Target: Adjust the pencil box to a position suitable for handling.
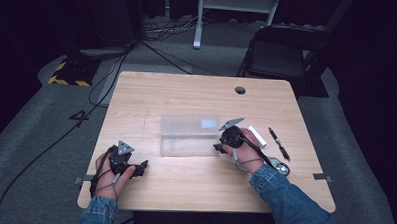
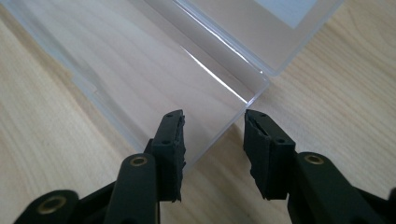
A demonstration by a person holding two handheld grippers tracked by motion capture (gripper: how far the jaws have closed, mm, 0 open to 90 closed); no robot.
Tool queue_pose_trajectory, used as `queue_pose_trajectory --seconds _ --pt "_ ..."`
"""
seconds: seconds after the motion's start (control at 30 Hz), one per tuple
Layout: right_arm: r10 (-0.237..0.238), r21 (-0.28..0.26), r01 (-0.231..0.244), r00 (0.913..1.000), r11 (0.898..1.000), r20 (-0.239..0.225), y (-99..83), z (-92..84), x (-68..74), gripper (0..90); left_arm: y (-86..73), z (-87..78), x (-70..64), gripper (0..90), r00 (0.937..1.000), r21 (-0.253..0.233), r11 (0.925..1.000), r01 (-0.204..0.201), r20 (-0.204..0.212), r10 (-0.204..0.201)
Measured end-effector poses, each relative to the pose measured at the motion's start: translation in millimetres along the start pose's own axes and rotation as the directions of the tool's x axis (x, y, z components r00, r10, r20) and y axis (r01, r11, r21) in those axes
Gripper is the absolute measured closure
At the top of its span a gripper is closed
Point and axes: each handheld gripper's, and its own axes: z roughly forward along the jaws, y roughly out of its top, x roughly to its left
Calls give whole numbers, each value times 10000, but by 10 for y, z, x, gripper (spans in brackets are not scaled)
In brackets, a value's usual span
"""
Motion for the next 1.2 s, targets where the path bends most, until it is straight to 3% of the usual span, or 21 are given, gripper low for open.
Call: queue_pose_trajectory --seconds 0.23,0.63,0.87,1.2 --pt "-123 102 121 9997 9999 189 -178 -144 102 538 21 25 -8 94 9999 17 9999 122 -61 -122" --pt "-171 147 170 9998 9997 93 -562 -413 252 485 4 11 -24 98 9999 2 10000 96 -44 -96" --pt "-99 259 96 9998 9996 142 -744 -541 357 441 4 11 -24 98 9999 1 10000 93 -42 -93" --pt "107 420 -114 9998 9991 175 -921 -681 403 406 47 55 -37 60 9999 96 9999 122 -32 -122"
